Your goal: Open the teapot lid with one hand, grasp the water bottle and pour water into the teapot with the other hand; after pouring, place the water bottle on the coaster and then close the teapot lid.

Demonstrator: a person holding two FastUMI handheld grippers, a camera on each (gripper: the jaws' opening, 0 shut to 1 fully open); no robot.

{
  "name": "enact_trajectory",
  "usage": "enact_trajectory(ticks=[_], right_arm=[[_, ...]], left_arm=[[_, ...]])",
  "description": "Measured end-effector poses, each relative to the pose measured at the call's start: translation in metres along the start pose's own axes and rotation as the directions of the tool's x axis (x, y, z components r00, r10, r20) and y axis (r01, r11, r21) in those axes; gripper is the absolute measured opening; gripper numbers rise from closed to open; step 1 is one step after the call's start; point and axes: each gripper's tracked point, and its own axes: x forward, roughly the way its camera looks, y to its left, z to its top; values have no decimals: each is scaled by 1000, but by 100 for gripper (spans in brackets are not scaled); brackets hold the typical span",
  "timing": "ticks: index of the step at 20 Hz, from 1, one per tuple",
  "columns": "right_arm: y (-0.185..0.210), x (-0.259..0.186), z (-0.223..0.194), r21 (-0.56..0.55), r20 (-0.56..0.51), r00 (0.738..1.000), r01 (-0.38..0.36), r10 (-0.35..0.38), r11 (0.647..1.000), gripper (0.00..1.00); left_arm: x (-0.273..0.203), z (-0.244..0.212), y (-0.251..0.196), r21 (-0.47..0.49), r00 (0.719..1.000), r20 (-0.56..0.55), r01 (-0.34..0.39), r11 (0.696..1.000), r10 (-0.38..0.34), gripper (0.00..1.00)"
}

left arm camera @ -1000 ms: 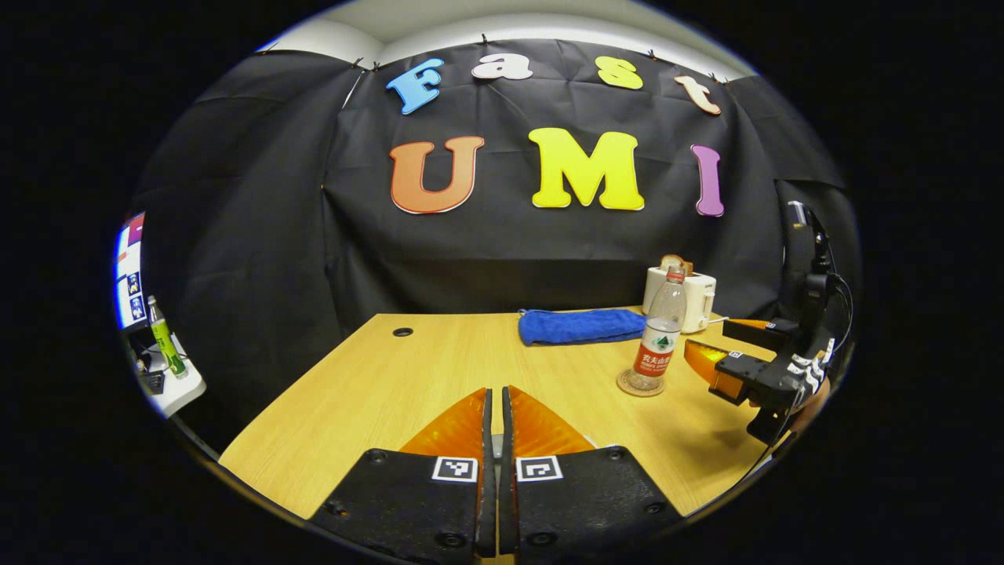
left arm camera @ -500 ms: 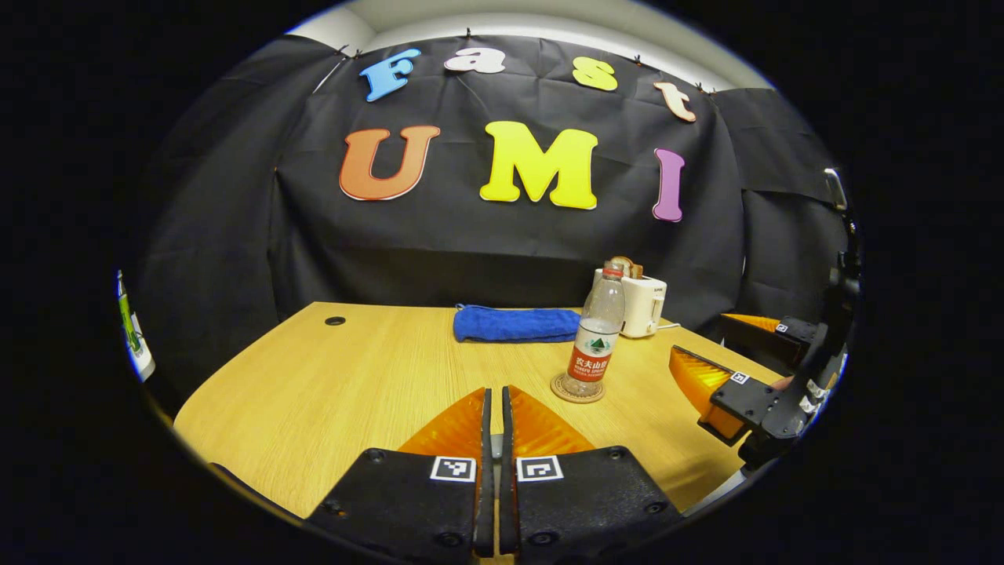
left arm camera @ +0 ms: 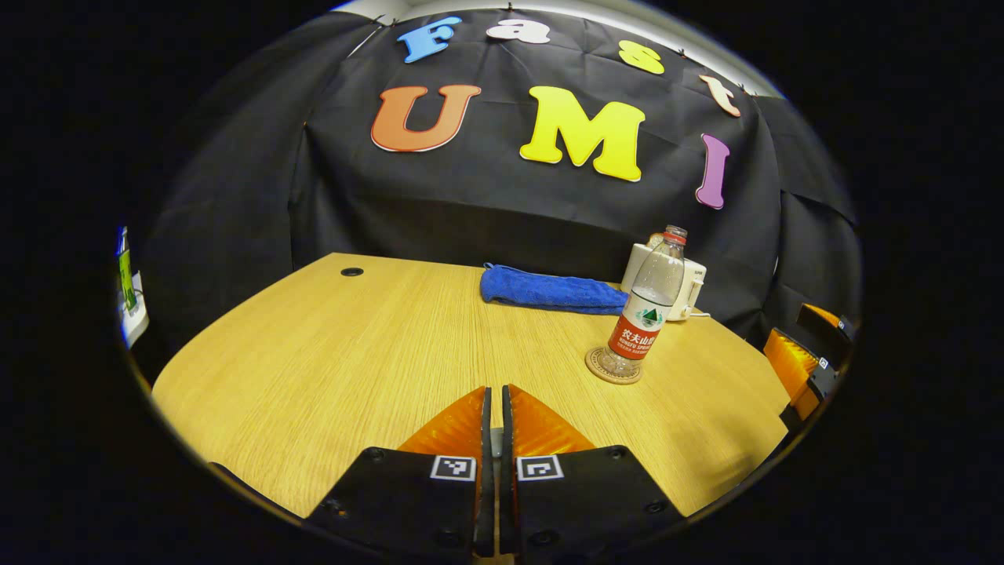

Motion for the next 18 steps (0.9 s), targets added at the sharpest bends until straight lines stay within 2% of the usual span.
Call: enact_trajectory(ticks=[1, 3, 4, 6, 8, 11, 14, 18], right_arm=[[-3, 3, -1, 2, -4, 1000, -1, 1, 1000, 95], [-11, 7, -3, 15, -14, 1000, 21, -20, 1000, 98], [-11, 8, -5, 27, -22, 1000, 17, -16, 999, 95], [-9, 9, -9, 57, -40, 999, 11, -9, 998, 99], [-2, 8, -10, 66, -41, 999, -14, 17, 998, 95], [-2, 11, -12, 49, -41, 999, -10, 12, 999, 92], [-1, 11, -14, 46, -46, 999, -14, 16, 999, 99], [-5, 12, -15, 58, -54, 998, -7, 10, 998, 95]], left_arm=[[0, 2, 0, -19, 1000, 11, 1, 1000, -1, 5], [-1, 5, -7, -28, 999, 29, 18, 999, -17, 5], [0, 8, -8, -18, 999, 42, 14, 1000, -13, 5], [4, 9, -7, 12, 998, 61, -8, 1000, 7, 6], [8, 8, -5, 30, 997, 69, -17, 999, 15, 6], [15, -2, -6, 29, 998, 53, -16, 999, 14, 7], [19, -6, -11, 34, 999, 52, -1, 999, -1, 8], [19, -9, -12, 34, 999, 40, 1, 999, -3, 12]])
